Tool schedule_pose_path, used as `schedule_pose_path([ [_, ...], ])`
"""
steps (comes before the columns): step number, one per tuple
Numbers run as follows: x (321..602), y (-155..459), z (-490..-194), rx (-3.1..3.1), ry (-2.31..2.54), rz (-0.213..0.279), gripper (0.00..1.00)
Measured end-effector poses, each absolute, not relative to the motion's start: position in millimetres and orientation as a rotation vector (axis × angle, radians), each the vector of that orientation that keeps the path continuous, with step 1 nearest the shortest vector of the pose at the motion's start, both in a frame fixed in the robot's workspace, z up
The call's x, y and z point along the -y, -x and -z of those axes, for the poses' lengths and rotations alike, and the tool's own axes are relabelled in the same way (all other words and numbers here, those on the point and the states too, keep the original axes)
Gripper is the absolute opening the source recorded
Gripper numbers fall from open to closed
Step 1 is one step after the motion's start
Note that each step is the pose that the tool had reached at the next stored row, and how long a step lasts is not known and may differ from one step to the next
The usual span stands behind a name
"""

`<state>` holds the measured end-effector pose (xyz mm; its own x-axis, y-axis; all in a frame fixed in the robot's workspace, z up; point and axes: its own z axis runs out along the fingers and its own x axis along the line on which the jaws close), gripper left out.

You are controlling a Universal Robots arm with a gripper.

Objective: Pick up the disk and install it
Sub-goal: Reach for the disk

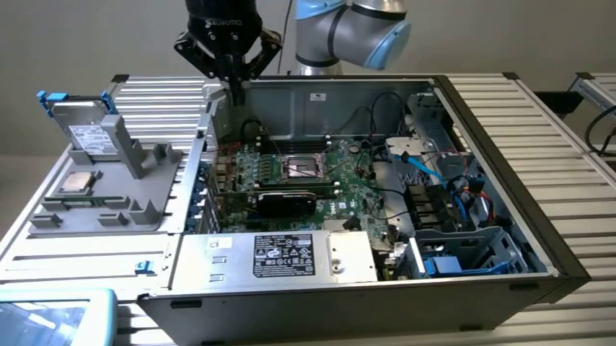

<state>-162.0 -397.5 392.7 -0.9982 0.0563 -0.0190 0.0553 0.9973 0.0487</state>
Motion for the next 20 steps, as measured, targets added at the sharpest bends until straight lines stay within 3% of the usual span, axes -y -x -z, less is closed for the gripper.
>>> schedule_pose_path([
  [20, 395, 253, -393, -3.119, -0.087, -0.075, 0.11],
])
